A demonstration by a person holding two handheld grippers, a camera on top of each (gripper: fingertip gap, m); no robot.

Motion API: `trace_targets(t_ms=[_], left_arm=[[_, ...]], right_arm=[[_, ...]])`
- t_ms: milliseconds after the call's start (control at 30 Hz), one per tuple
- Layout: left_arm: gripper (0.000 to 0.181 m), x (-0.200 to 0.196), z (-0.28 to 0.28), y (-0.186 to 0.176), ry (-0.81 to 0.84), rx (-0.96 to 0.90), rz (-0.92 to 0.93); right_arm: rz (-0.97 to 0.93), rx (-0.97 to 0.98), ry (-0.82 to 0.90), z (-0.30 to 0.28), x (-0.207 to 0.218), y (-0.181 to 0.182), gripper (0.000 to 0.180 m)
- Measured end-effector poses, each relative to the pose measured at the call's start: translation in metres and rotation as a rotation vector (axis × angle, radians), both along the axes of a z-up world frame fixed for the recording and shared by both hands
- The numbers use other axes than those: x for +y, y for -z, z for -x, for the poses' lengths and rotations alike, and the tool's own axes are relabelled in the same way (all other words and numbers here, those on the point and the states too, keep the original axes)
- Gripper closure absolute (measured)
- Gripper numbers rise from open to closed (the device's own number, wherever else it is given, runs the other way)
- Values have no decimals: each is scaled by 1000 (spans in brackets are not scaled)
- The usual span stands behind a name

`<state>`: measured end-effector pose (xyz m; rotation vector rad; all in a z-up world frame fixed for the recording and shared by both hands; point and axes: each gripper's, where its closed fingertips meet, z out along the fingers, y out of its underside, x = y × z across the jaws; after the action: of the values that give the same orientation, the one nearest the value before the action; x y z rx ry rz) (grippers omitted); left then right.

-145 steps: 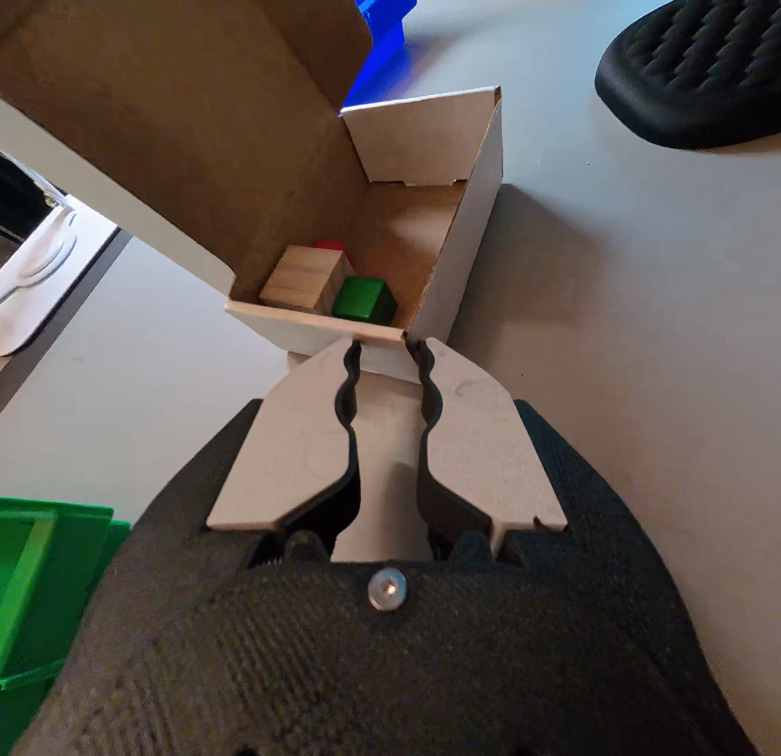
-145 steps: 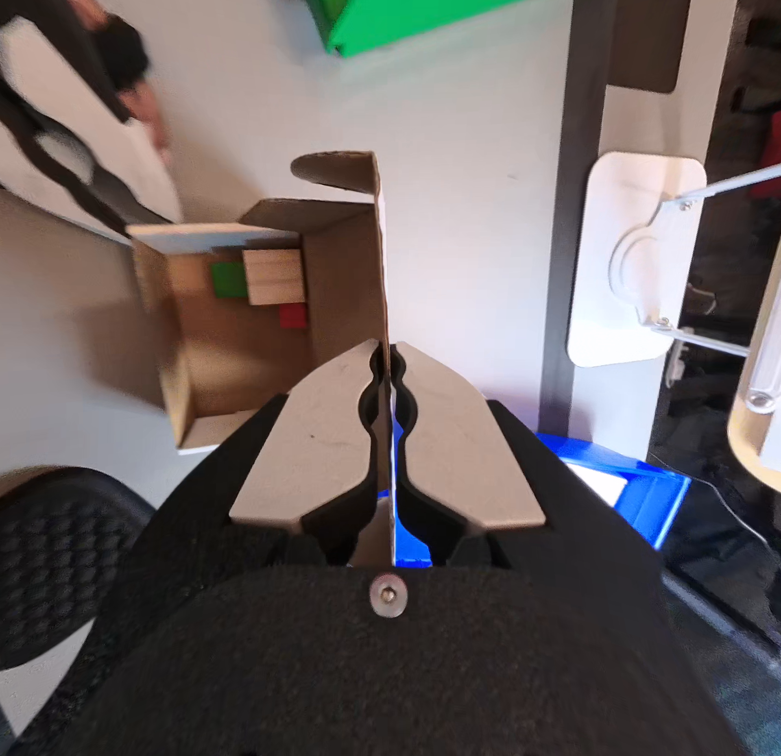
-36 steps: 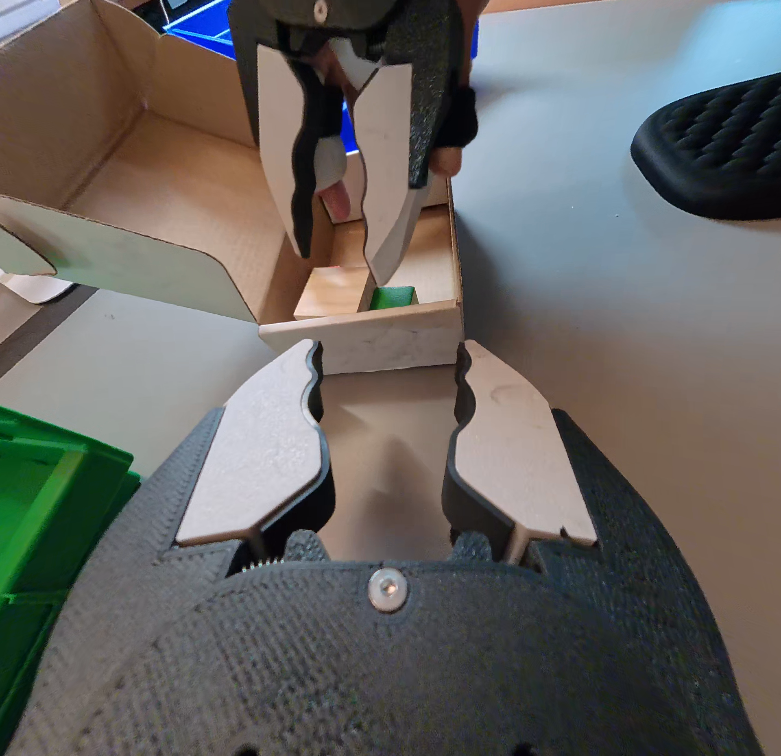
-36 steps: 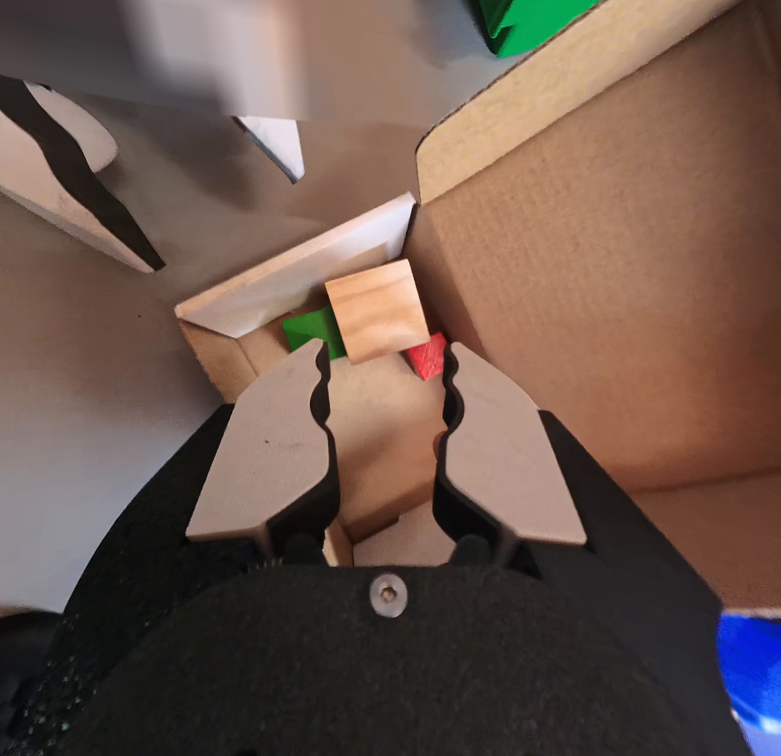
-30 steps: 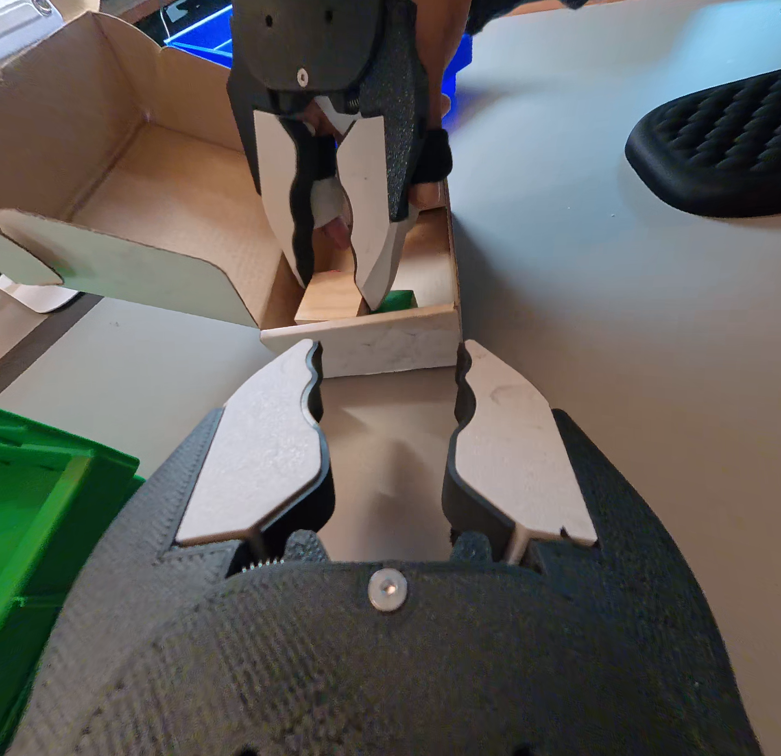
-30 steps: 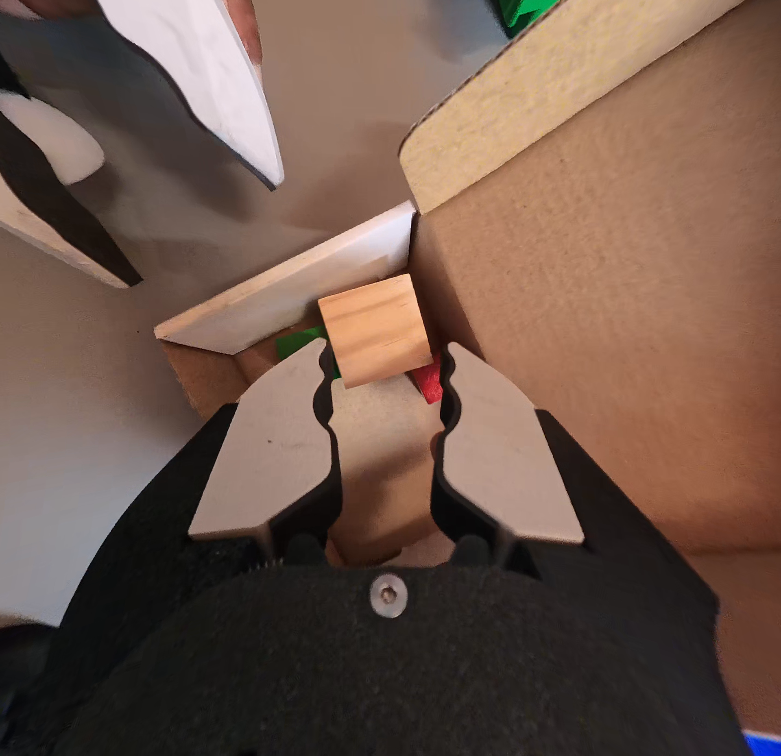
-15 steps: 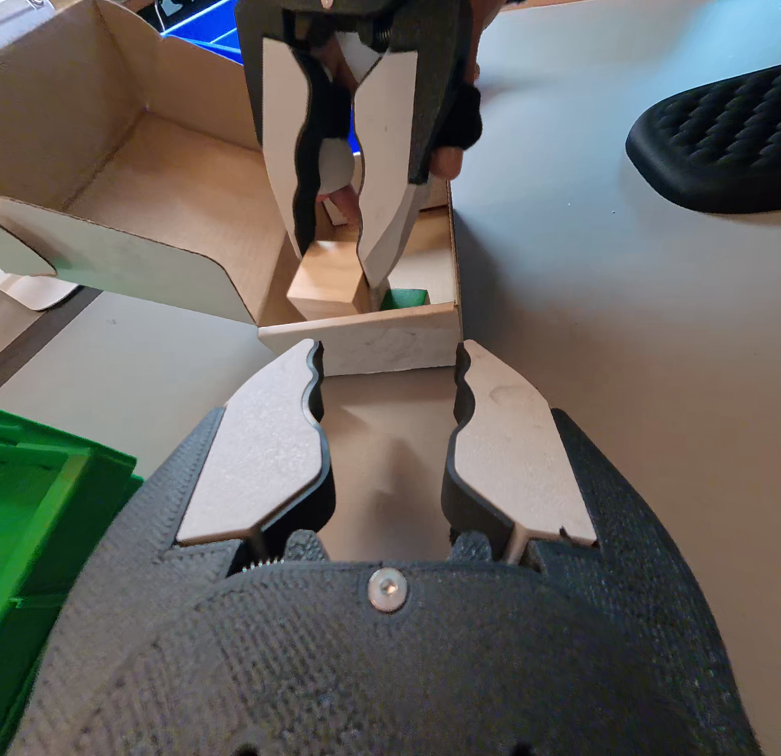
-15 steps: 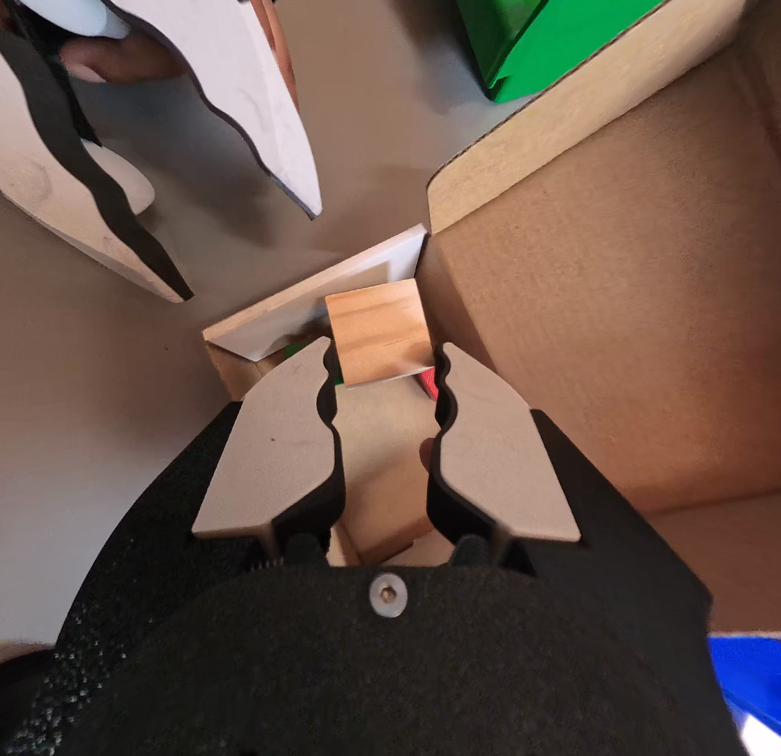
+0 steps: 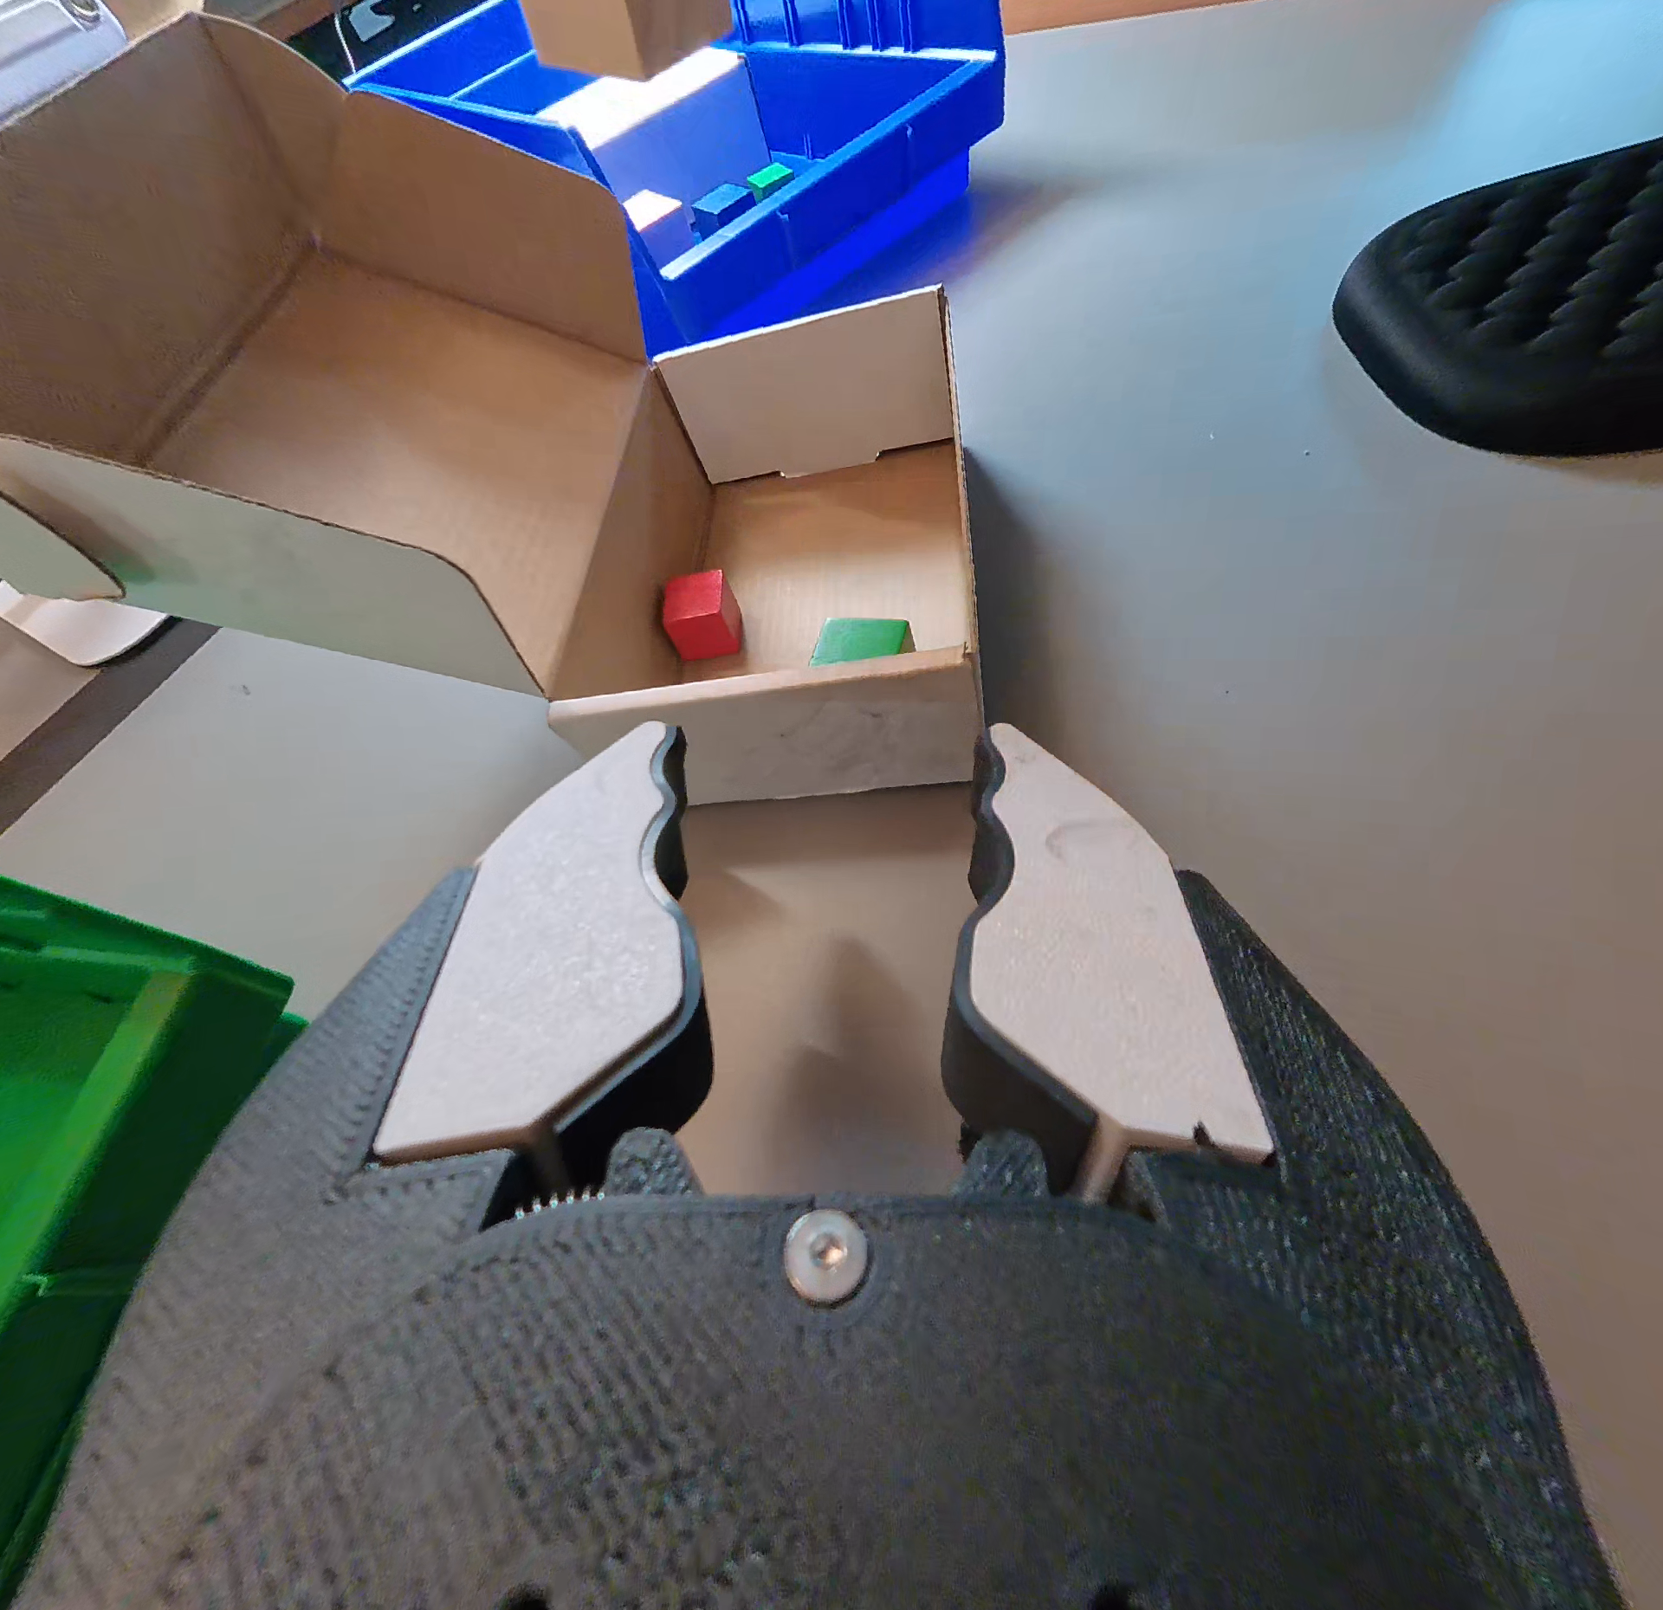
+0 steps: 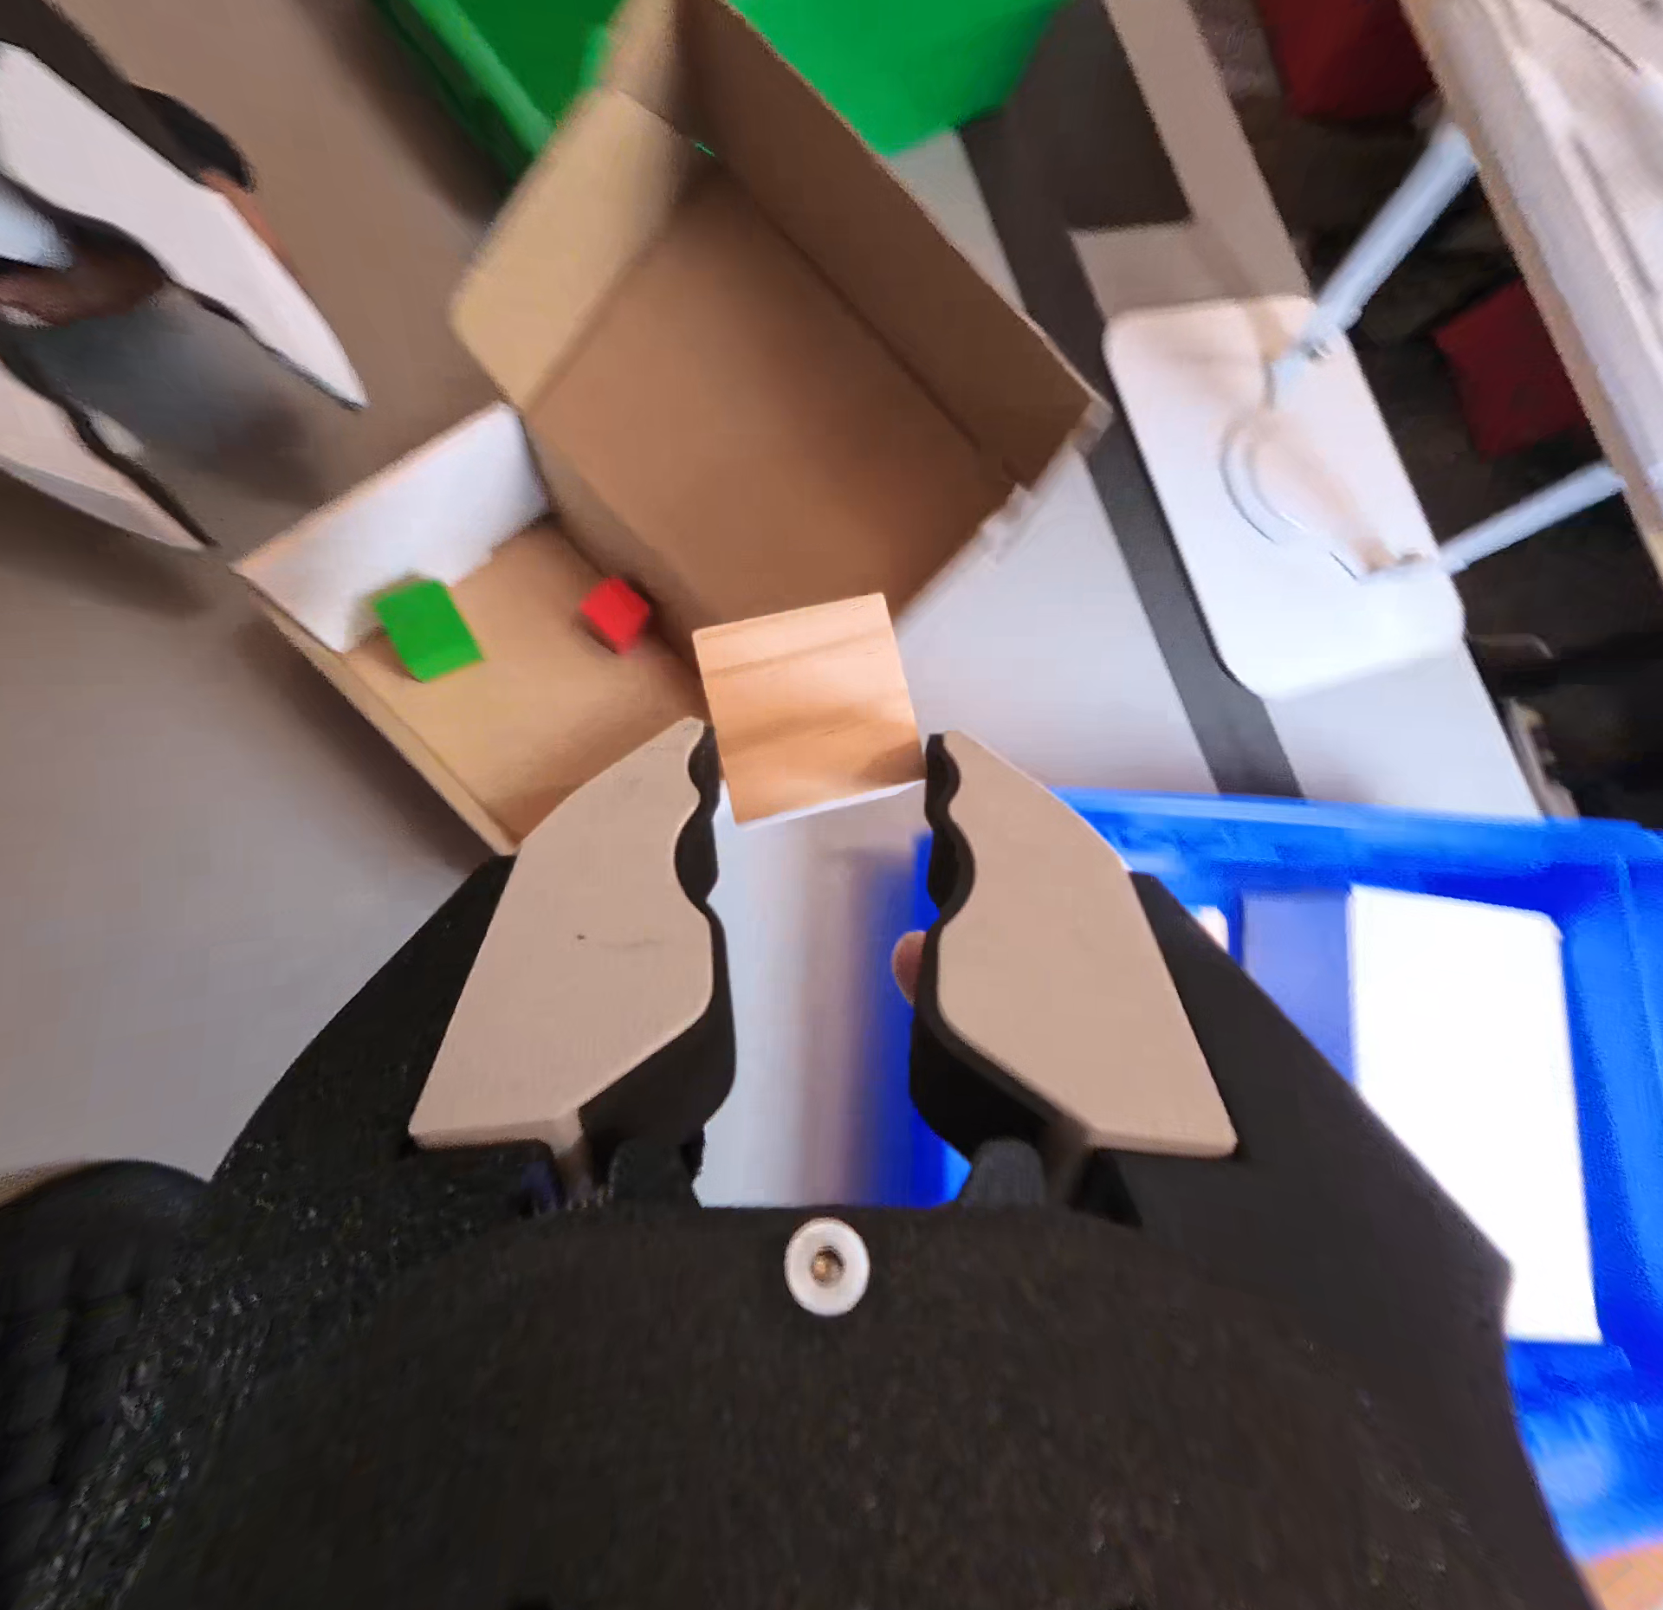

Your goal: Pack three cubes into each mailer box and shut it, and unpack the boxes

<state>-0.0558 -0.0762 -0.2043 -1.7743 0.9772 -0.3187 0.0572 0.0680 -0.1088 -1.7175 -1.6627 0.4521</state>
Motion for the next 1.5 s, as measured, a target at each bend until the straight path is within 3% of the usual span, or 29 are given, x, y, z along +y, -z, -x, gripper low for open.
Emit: trace_targets(t_ms=[133,333,667,933,1033,1133,1300,1500], left_arm=[[120,0,0,0,-2,-1,-1],[121,1,0,3,-7,7,6],[121,5,6,1,-20,-10,14],[121,6,7,2,-23,-6,13],[121,6,8,1,-27,-10,14],[121,7,7,2,-27,-10,17],[121,6,6,3,-27,-4,15],[121,7,10,0,-43,-4,2]], right_arm=[[4,-40,180,-50,52,8,136],[70,-112,326,-79,98,53,136],[193,-242,295,-68,110,117,135],[123,-276,283,-67,113,113,131],[64,-189,218,-49,93,83,130],[45,-170,35,-22,34,63,133],[28,-337,-262,12,-67,88,134],[-73,-482,-393,35,-102,120,150]])
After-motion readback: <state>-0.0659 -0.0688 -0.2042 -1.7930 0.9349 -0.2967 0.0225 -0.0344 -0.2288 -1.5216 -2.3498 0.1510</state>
